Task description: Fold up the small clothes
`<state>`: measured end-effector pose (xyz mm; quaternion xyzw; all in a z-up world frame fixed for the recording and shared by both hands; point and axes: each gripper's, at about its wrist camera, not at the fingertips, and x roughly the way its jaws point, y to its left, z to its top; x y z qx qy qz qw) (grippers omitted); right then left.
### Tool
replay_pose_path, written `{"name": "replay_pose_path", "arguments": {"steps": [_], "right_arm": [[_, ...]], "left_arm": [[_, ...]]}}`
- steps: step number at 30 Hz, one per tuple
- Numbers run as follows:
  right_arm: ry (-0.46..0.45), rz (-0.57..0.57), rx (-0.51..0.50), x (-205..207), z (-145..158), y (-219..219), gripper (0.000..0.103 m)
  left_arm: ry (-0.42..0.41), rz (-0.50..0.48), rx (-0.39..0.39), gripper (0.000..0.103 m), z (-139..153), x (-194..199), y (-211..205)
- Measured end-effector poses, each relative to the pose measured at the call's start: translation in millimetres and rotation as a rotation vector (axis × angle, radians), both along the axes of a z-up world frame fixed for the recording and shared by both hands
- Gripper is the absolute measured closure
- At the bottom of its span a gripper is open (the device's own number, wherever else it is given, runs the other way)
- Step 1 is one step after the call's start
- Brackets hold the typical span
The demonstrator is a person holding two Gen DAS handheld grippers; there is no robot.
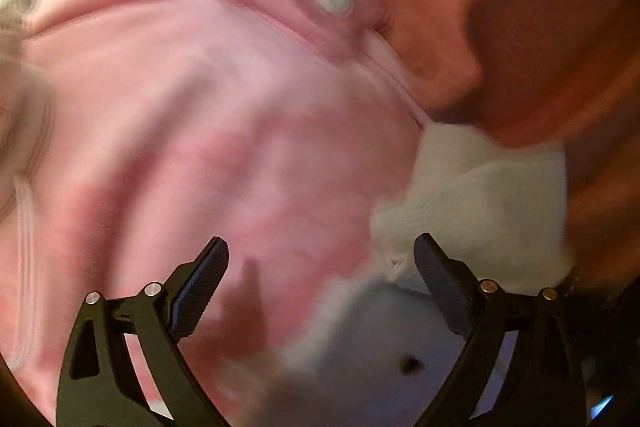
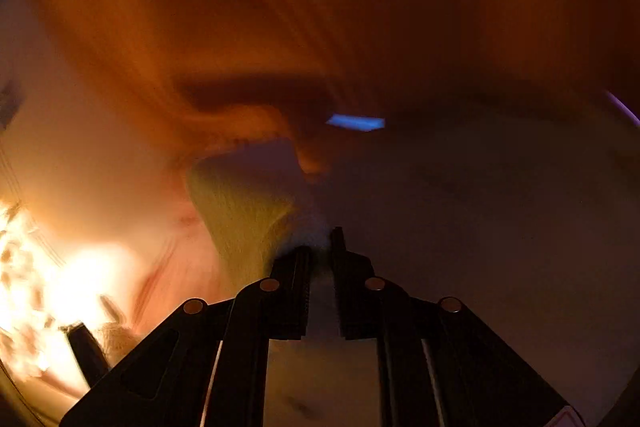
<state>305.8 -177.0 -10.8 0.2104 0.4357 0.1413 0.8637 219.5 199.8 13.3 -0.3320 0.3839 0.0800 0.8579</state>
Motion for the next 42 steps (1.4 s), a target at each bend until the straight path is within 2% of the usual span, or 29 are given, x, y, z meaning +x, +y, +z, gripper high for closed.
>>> {"name": "replay_pose_path", "arguments": {"steps": [2, 3, 5, 7, 9, 10, 12, 14, 15, 17, 18, 19, 20, 21, 22, 23, 24, 26, 27, 28, 31, 32, 34, 35, 36, 37, 38, 41, 42], "right_arm": [[0.096, -0.058, -0.165, -31.1, -31.9, -28.4, 0.089], [0.110, -0.088, -0.228, -48.7, -38.9, -41.3, 0.089], [0.051, -0.129, -0.248, -68.9, -28.8, -55.0, 0.086], [-0.061, -0.132, -0.295, -82.1, -2.5, -46.0, 0.076], [-0.164, -0.037, -0.320, -80.2, 20.2, -20.6, 0.043], [-0.205, 0.031, -0.342, -77.7, 26.7, -0.2, 0.039], [-0.252, 0.189, -0.412, -66.0, 26.3, 41.2, 0.034], [-0.250, 0.318, -0.500, -49.5, 15.1, 74.6, 0.032], [-0.240, 0.373, -0.553, -42.7, -0.8, 95.7, 0.032], [-0.231, 0.435, -0.616, -26.9, -22.2, 115.3, 0.032], [-0.241, 0.437, -0.636, -21.6, -23.9, 117.1, 0.037], [-0.249, 0.432, -0.624, -17.3, -22.8, 113.3, 0.046], [-0.238, 0.419, -0.584, -13.1, -17.0, 106.7, 0.074], [-0.215, 0.363, -0.419, -4.1, -3.6, 83.2, 0.086], [-0.211, 0.277, -0.256, 1.9, 11.0, 58.5, 0.090], [-0.210, 0.200, -0.151, 6.0, 18.8, 35.2, 0.090], [-0.211, 0.084, 0.010, 4.2, 29.6, -3.0, 0.090], [-0.197, -0.135, 0.283, -13.2, 27.8, -78.3, 0.088], [-0.181, -0.191, 0.328, -17.7, 21.0, -98.0, 0.083], [-0.141, -0.243, 0.318, -24.8, 8.1, -119.9, 0.081], [0.007, -0.298, 0.176, -34.0, -30.5, -148.0, 0.080], [0.040, -0.308, 0.209, -38.1, -43.1, -157.2, 0.079], [0.042, -0.359, 0.292, -45.9, -54.0, -170.9, 0.069], [0.031, -0.383, 0.321, -46.7, -56.3, -175.9, 0.053], [0.020, -0.400, 0.336, -46.6, -56.4, -180.4, 0.043], [0.018, -0.398, 0.345, -44.1, -54.4, -184.1, 0.042], [0.023, -0.392, 0.361, -40.8, -53.6, -186.9, 0.042], [0.016, -0.381, 0.354, -38.9, -49.1, -188.7, 0.042], [0.017, -0.387, 0.353, -47.4, -45.8, -194.1, 0.042]], "left_arm": [[0.026, -0.108, -0.031, 0.011, -7.7, 8.0, -23.7], [0.032, -0.137, -0.041, 0.011, -10.5, 10.0, -31.5], [0.029, -0.172, -0.033, 0.011, -12.5, 9.9, -46.1], [0.010, -0.176, -0.009, 0.011, -9.1, 9.0, -53.0], [0.007, -0.176, -0.003, 0.011, -8.0, 8.9, -55.1], [0.013, -0.170, -0.005, 0.011, -9.0, 9.9, -54.1], [0.023, -0.158, -0.002, 0.011, -11.7, 10.2, -53.7], [0.031, -0.156, 0.003, 0.011, -13.0, 5.5, -53.1], [0.033, -0.152, 0.002, 0.011, -14.2, 6.4, -49.5], [0.030, -0.143, -0.015, 0.011, -13.0, 6.5, -50.6], [0.027, -0.137, -0.024, 0.011, -12.9, 7.0, -49.3], [0.026, -0.130, -0.029, 0.011, -12.9, 7.6, -46.8], [0.022, -0.131, -0.033, 0.011, -13.1, 8.6, -46.2], [0.021, -0.134, -0.033, 0.011, -13.5, 9.9, -46.1], [0.023, -0.141, -0.032, 0.011, -14.1, 11.4, -46.7], [0.018, -0.153, -0.041, 0.011, -14.6, 12.5, -47.9], [0.007, -0.178, -0.065, 0.011, -14.2, 13.6, -50.5], [-0.026, -0.238, -0.109, 0.011, -11.1, 14.9, -58.6], [-0.054, -0.290, -0.142, 0.009, -8.5, 14.9, -65.4], [-0.072, -0.322, -0.162, 0.006, -6.8, 15.1, -70.9], [-0.109, -0.405, -0.219, 0.005, -7.2, 20.6, -91.5], [-0.106, -0.416, -0.240, 0.005, -10.3, 25.3, -95.8], [-0.071, -0.412, -0.259, 0.005, -17.0, 36.6, -101.1], [-0.062, -0.382, -0.269, 0.005, -17.4, 36.1, -99.3], [-0.067, -0.354, -0.309, 0.005, -16.1, 32.0, -96.4], [-0.083, -0.338, -0.373, 0.005, -11.3, 25.7, -94.5], [-0.092, -0.347, -0.384, 0.005, -7.9, 25.1, -96.2], [-0.100, -0.380, -0.337, 0.005, -0.1, 25.3, -108.7], [-0.096, -0.370, -0.357, 0.005, 1.3, 21.0, -110.4]]}}
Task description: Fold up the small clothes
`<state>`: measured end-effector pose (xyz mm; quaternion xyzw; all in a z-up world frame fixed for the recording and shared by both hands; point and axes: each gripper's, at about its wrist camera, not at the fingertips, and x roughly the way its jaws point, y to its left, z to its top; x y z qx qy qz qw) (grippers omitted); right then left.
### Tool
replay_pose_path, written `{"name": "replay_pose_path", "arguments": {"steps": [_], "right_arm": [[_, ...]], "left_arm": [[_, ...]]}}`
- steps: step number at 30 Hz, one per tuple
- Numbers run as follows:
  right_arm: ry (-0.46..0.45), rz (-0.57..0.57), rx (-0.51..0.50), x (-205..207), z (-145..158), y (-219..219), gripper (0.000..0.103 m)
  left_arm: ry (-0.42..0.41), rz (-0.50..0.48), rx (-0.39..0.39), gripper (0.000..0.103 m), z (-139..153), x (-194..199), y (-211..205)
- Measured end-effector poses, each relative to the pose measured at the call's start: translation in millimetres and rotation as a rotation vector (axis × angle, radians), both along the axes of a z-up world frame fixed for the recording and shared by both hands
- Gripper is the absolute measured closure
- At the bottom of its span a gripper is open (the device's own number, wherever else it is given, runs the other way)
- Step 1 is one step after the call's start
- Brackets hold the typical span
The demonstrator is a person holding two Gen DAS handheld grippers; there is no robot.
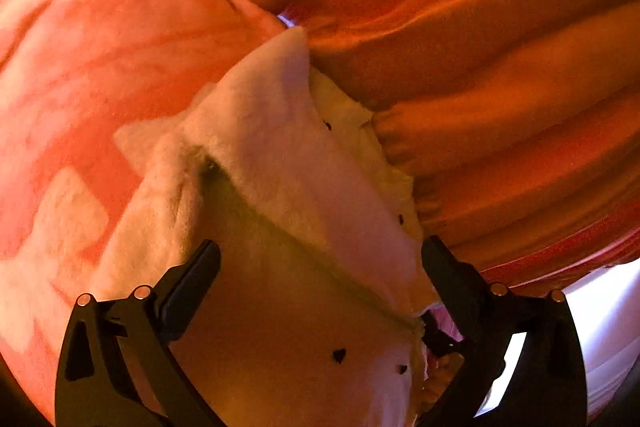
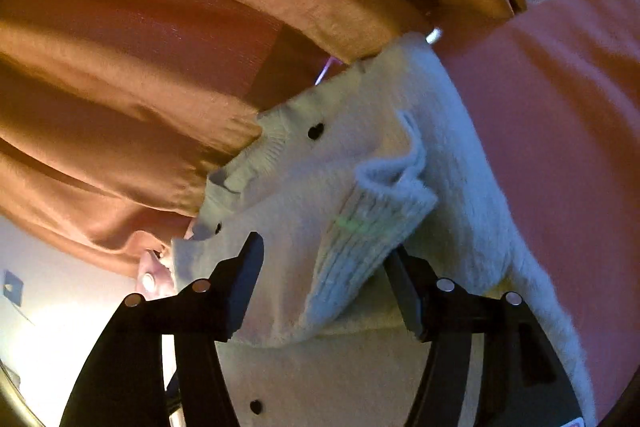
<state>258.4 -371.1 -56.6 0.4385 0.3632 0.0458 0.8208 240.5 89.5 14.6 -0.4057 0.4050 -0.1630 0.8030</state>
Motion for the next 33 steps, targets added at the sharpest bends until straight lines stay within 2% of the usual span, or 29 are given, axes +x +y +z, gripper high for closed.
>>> {"name": "replay_pose_path", "arguments": {"steps": [2, 3, 5, 6, 7, 9, 11, 12, 14, 15, 16, 17, 18, 19, 20, 21, 23, 24, 25, 27, 29, 31, 32, 33], "right_arm": [[0.011, -0.019, 0.011, -2.5, -1.6, -7.7, 0.042], [0.006, -0.030, 0.035, -6.9, -3.6, -12.7, 0.042], [0.009, -0.046, 0.059, -6.5, -9.3, -16.8, 0.042], [0.010, -0.051, 0.066, -3.5, -11.8, -16.5, 0.042], [0.006, -0.051, 0.068, -2.6, -11.6, -16.8, 0.042], [0.001, -0.045, 0.056, -2.9, -8.7, -16.1, 0.042], [-0.001, -0.034, 0.032, -1.2, -7.1, -14.2, 0.042], [0.001, -0.025, 0.007, 1.7, -6.4, -12.2, 0.042], [-0.003, -0.008, -0.035, 9.8, -6.1, -7.1, 0.042], [-0.001, -0.002, -0.066, 15.7, -6.1, -3.1, 0.046], [0.005, 0.010, -0.099, 21.8, -5.3, 1.3, 0.051], [0.011, 0.029, -0.140, 28.1, -2.4, 7.1, 0.072], [0.006, 0.049, -0.150, 32.7, 1.2, 11.8, 0.094], [-0.026, 0.067, -0.135, 34.5, 10.6, 16.9, 0.094], [-0.128, 0.102, -0.103, 30.9, 33.1, 24.7, 0.094], [-0.208, 0.136, -0.089, 27.0, 50.8, 30.2, 0.095], [-0.434, 0.206, -0.062, 9.4, 95.5, 38.9, 0.095], [-0.460, 0.207, -0.072, 5.7, 99.4, 37.9, 0.096], [-0.434, 0.198, -0.102, 7.4, 94.0, 34.9, 0.096], [-0.183, 0.130, -0.187, 25.7, 42.0, 18.1, 0.096], [-0.011, 0.086, -0.176, 28.8, -3.2, 3.3, 0.096], [0.004, 0.082, -0.160, 28.2, -9.4, -2.5, 0.096], [0.003, 0.091, -0.179, 29.4, -6.5, -3.1, 0.094], [0.026, 0.099, -0.248, 31.0, -2.4, -2.9, 0.091]], "left_arm": [[-0.015, -0.008, -0.058, 0.005, 7.6, -12.7, -2.6], [-0.062, -0.032, -0.053, 0.005, 16.0, -20.9, -8.5], [-0.102, -0.065, 0.013, 0.005, 21.1, -22.3, -19.6], [-0.098, -0.080, 0.060, 0.005, 17.8, -15.9, -27.3], [-0.056, -0.066, 0.094, 0.005, 7.8, -6.4, -30.3], [0.041, -0.021, 0.067, 0.005, -15.1, 13.2, -24.4], [0.082, 0.018, 0.038, 0.005, -30.3, 25.3, -9.7], [0.095, 0.050, 0.054, 0.005, -34.8, 31.4, -3.3], [0.065, 0.109, 0.074, 0.006, -36.3, 40.7, 9.0], [0.043, 0.140, 0.099, 0.009, -33.2, 43.4, 13.4], [0.013, 0.169, 0.126, 0.017, -28.9, 46.6, 17.7], [-0.004, 0.196, 0.153, 0.022, -26.6, 48.5, 21.2], [-0.019, 0.214, 0.171, 0.036, -26.4, 50.7, 24.5], [-0.022, 0.233, 0.188, 0.054, -28.4, 53.6, 29.2], [-0.025, 0.248, 0.197, 0.064, -29.9, 54.8, 34.2], [-0.038, 0.262, 0.212, 0.080, -31.3, 55.8, 36.9], [-0.057, 0.288, 0.256, 0.081, -33.0, 55.3, 41.7], [-0.042, 0.298, 0.271, 0.081, -37.4, 54.7, 42.0], [-0.028, 0.305, 0.280, 0.081, -39.5, 51.5, 41.2], [-0.026, 0.313, 0.292, 0.081, -43.9, 45.2, 39.8], [-0.035, 0.306, 0.316, 0.080, -41.8, 48.0, 34.2], [-0.036, 0.307, 0.328, 0.080, -41.1, 47.9, 31.1], [-0.034, 0.307, 0.332, 0.080, -41.3, 46.6, 30.9], [-0.031, 0.307, 0.338, 0.080, -42.5, 46.9, 30.0]]}}
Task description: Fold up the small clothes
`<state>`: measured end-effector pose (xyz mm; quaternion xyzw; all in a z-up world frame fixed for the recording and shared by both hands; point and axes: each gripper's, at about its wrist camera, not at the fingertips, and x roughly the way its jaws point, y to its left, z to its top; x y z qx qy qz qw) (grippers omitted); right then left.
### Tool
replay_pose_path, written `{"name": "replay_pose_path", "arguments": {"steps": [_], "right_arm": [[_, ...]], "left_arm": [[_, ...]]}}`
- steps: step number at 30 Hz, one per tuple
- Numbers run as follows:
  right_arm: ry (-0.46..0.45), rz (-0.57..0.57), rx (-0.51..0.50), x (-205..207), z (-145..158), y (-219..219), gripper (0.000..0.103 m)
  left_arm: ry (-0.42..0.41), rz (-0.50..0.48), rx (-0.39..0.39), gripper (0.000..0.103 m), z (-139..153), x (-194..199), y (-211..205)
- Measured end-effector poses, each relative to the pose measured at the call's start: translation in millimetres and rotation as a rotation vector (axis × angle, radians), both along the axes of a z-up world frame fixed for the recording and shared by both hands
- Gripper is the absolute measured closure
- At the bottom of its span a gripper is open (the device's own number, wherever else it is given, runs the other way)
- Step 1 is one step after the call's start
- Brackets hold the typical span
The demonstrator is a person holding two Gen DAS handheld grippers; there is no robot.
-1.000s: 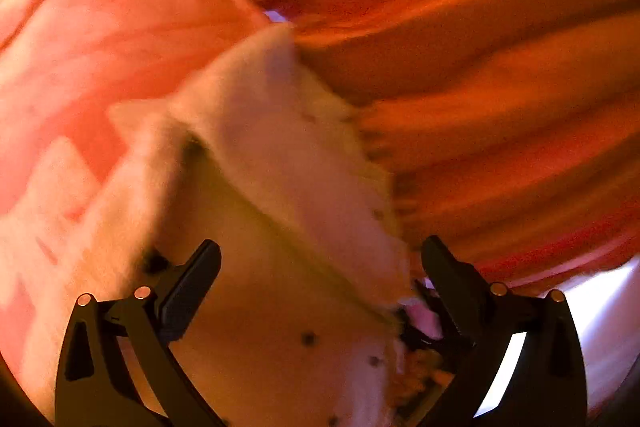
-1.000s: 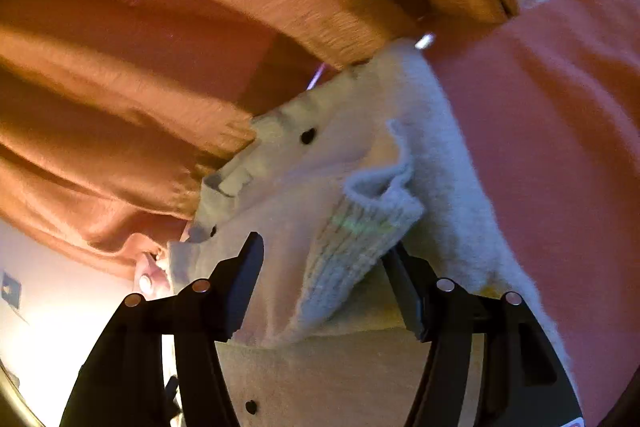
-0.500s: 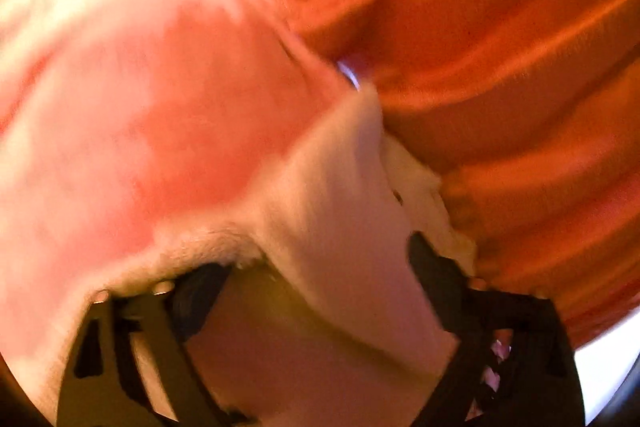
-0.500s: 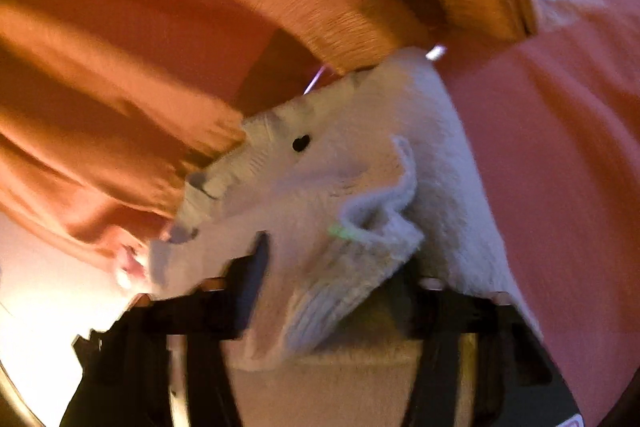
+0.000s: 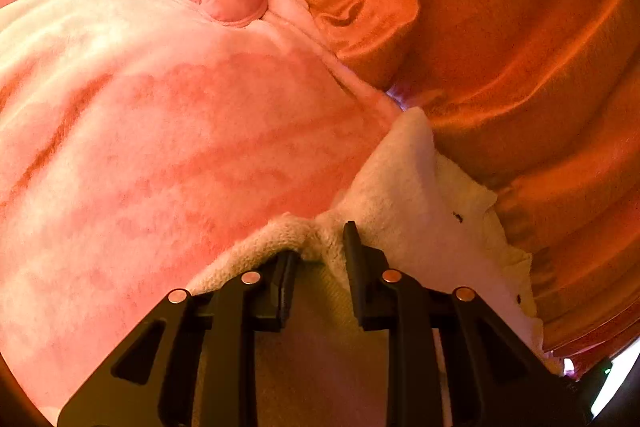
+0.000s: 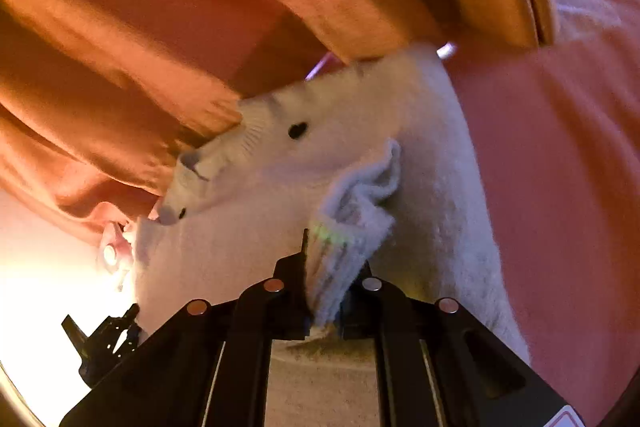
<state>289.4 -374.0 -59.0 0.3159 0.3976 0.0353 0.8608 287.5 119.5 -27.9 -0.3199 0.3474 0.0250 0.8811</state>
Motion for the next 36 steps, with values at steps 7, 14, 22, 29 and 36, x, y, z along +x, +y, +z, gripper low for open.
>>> {"name": "replay_pose_path", "arguments": {"steps": [7, 14, 22, 29, 36], "right_arm": [[-0.127, -0.102, -0.298, -33.0, 70.7, 28.3, 0.078], [-0.081, 0.495, -0.201, 93.8, 73.6, 219.6, 0.064], [0.073, 0.659, -0.221, 181.9, 31.6, 338.8, 0.062], [0.025, 0.625, -0.306, 203.7, 27.0, 368.5, 0.090], [-0.037, 0.622, -0.322, 201.7, 28.2, 369.7, 0.087]], "left_arm": [[-0.004, 0.004, -0.011, 0.080, -2.0, -1.4, 4.2], [-0.008, -0.007, -0.030, 0.080, -3.3, -1.8, 6.5], [-0.023, -0.026, -0.071, 0.079, -6.3, -1.5, 11.9], [-0.032, -0.036, -0.128, 0.079, -6.5, -5.7, 21.3], [-0.006, -0.050, -0.037, 0.077, -0.3, -11.9, 13.5]]}}
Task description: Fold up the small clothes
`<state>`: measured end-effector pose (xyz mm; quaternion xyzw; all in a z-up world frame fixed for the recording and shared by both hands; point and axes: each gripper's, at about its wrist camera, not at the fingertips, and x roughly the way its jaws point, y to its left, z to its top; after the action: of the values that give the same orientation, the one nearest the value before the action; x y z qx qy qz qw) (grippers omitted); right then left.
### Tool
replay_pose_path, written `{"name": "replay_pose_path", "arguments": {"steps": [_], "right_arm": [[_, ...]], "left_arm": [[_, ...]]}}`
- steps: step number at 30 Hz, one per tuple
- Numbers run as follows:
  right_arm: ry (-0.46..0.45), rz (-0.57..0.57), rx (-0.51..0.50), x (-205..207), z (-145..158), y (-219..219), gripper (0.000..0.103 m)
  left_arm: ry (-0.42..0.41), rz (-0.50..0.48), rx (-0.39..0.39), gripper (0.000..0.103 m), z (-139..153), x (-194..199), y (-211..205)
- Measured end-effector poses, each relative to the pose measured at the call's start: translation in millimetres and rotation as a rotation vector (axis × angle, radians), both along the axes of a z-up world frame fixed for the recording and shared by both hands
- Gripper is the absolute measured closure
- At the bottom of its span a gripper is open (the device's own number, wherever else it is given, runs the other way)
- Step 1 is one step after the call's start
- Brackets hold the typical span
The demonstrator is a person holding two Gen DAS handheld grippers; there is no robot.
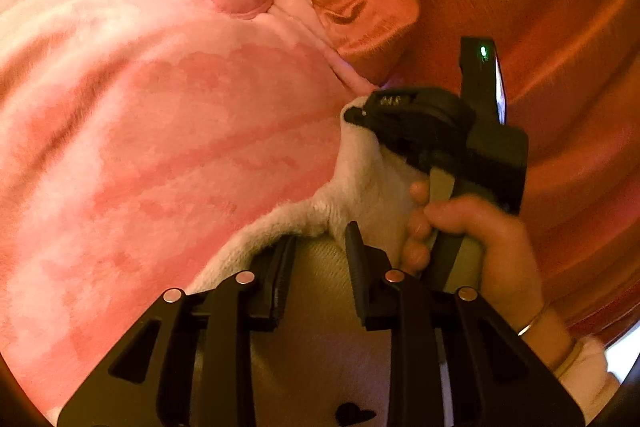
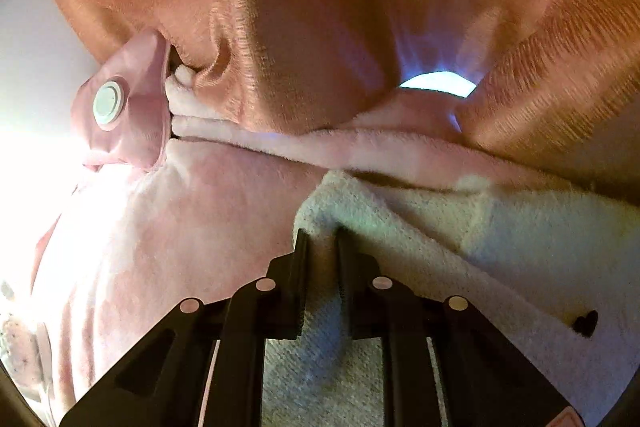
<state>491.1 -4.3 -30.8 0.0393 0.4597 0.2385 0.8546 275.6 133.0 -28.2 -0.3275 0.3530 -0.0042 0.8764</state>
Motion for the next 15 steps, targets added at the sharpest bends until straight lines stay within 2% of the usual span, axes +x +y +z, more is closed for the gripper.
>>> {"name": "replay_pose_path", "arguments": {"steps": [2, 4, 6, 8, 11, 13, 15], "right_arm": [[-0.044, 0.002, 0.056, -14.2, 19.8, -7.6, 0.087], [-0.071, 0.005, 0.140, -39.4, 37.1, -31.9, 0.087], [-0.077, -0.008, 0.173, -70.7, 46.3, -61.2, 0.087], [-0.041, 0.001, 0.145, -90.7, 38.1, -74.2, 0.087], [0.031, 0.006, -0.006, -83.4, 6.4, -60.8, 0.089], [-0.006, -0.012, 0.019, -78.8, 3.9, -57.9, 0.091], [0.031, -0.067, 0.062, -70.5, 8.8, -66.2, 0.094]], "left_arm": [[0.012, -0.010, 0.046, 0.077, 0.9, -1.5, -1.5], [0.024, -0.017, 0.037, 0.077, -0.2, -0.5, 1.8], [0.031, -0.021, 0.031, 0.077, 0.1, 0.0, 3.9], [0.034, -0.022, 0.039, 0.077, 0.5, 0.5, 3.1], [0.036, -0.026, 0.064, 0.076, 1.1, 0.3, -0.2], [0.039, -0.040, 0.077, 0.073, 1.8, 4.5, -1.9], [0.037, -0.052, 0.078, 0.068, 2.3, 5.5, -2.8]]}}
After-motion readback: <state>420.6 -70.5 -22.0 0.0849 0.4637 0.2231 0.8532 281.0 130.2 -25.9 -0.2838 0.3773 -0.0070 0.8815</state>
